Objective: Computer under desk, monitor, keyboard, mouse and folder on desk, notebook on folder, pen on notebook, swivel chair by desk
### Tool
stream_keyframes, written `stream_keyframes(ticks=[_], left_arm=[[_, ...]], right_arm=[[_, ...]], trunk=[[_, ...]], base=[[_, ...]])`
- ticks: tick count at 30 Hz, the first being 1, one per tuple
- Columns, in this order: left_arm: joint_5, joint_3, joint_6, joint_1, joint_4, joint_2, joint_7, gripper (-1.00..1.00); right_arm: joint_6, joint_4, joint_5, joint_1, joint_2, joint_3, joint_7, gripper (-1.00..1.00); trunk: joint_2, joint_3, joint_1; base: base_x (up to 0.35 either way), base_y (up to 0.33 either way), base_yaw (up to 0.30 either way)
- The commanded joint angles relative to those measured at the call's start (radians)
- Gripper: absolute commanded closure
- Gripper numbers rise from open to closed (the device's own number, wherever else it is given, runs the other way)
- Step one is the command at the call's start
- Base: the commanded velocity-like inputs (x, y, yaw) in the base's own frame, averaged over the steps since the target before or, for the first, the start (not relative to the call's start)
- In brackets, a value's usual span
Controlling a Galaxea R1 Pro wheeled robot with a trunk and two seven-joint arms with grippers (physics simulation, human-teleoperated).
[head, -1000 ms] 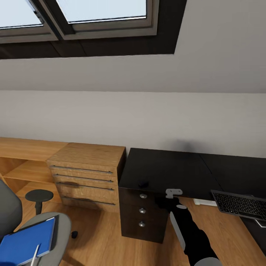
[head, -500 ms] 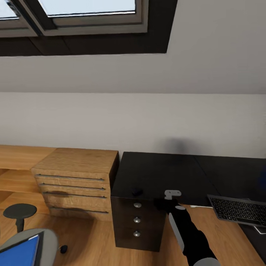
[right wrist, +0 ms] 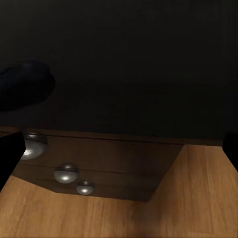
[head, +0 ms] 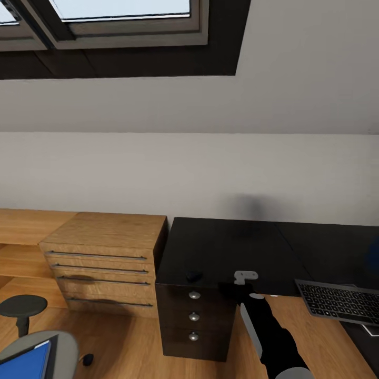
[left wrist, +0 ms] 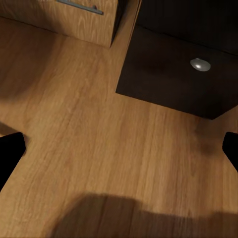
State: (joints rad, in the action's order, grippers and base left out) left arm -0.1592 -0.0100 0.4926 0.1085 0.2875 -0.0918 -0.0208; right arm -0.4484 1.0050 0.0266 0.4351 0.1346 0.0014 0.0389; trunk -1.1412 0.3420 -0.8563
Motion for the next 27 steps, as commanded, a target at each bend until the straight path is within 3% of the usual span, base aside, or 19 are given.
stream_keyframes(ticks=[1,9,27], left_arm=[[-0.005,-0.001,0.003,0.001,-0.001,0.0,-0.002,-1.0],[-0.005,-0.001,0.003,0.0,-0.001,0.0,-0.002,-1.0],[-0.003,-0.001,0.003,0.0,0.0,-0.005,-0.002,-1.0]], right_arm=[[-0.006,0.001,0.003,0.001,0.0,0.0,0.003,-1.0],[-0.005,-0.002,0.003,0.001,0.0,0.0,0.001,-1.0],[0.091,-0.058,0.004,0.001,0.0,0.001,0.004,-1.0]], trunk=[[-0.001,0.001,0.0],[-0.001,0.001,0.0],[-0.001,0.001,0.0]], base=[[0.004,0.0,-0.002],[0.001,0.0,-0.001],[0.0,0.0,0.0]])
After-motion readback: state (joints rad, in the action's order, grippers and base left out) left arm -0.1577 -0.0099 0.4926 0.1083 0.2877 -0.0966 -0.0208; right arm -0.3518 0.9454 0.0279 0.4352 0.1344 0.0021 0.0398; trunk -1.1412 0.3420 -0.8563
